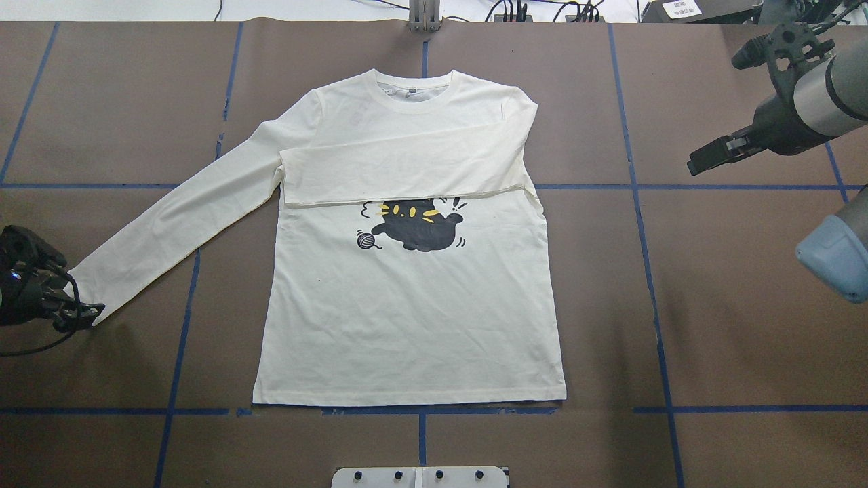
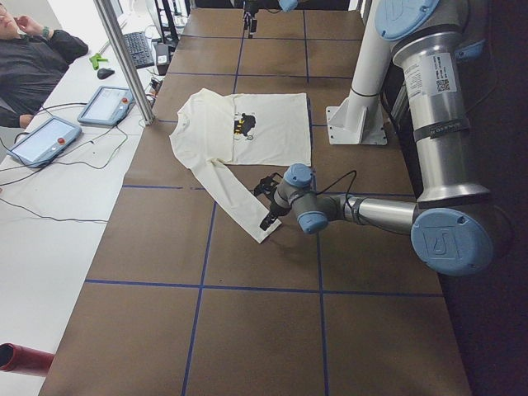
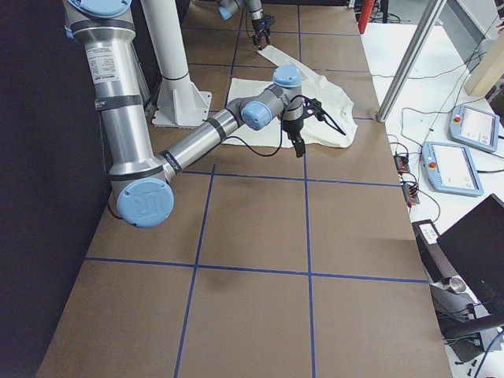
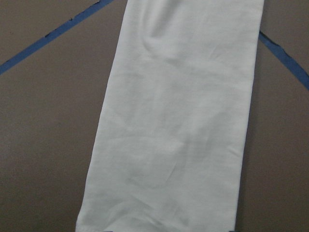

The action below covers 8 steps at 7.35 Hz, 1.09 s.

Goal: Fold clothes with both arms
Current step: 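Lower the left gripper onto the cuff of the other sleeve and grasp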

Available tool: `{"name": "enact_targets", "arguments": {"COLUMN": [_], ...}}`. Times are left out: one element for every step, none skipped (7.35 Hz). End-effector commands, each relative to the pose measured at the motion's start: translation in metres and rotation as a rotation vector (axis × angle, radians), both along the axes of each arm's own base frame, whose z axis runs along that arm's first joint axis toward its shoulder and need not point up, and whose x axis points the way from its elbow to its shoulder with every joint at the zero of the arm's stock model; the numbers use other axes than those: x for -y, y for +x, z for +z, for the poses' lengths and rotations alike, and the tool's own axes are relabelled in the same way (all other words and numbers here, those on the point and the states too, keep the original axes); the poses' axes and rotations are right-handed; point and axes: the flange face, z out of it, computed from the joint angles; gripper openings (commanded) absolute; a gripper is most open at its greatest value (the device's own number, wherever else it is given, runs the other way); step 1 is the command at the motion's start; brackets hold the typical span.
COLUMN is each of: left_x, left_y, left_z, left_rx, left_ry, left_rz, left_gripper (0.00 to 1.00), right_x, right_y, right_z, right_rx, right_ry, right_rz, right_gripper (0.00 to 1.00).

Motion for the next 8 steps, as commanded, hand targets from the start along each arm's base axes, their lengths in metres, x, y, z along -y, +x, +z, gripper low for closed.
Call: {"name": "enact_targets", "arguments": {"left_x": [-0.0012, -0.0018, -0.0023, -0.0024, -0.0028, -0.0031, -0.0031, -0.0051], "left_y": [0.0021, 0.0036, 0.0042, 0.0052, 0.0057, 0.0059, 0.0059, 0.0084], "left_z": [0.0029, 0.0055, 0.0055, 0.0057, 0.0073, 0.008, 0.008, 0.0089], "left_rx": [0.004, 0.007, 0.007, 0.007, 0.01, 0.01, 0.01, 0.011], "left_ry": [-0.003, -0.007, -0.008, -0.006, -0.008, -0.01, -0.011, -0.011], "left_rz": [0.005, 0.009, 0.012, 0.014, 0.016, 0.019, 0.018, 0.027], "left_gripper": [0.83, 0.82, 0.82, 0.82, 0.82, 0.82, 0.82, 0.82], "right_x": [0.0, -0.0003, -0.0003, -0.0003, -0.0003, -0.0003, -0.0005, -0.0005], "right_y": [0.0001, 0.0003, 0.0003, 0.0003, 0.0003, 0.0003, 0.0004, 0.0004], "right_z": [0.0005, 0.0013, 0.0013, 0.0013, 0.0013, 0.0013, 0.0021, 0.0021], "right_rx": [-0.001, -0.001, -0.001, -0.001, 0.001, 0.001, 0.001, 0.001], "right_ry": [-0.001, -0.002, -0.002, -0.002, -0.01, -0.011, -0.013, -0.013], "right_rz": [0.0, 0.0, 0.0, 0.0, 0.007, 0.008, 0.009, 0.009], "right_gripper": [1.0, 1.0, 1.0, 1.0, 1.0, 1.0, 1.0, 1.0]}}
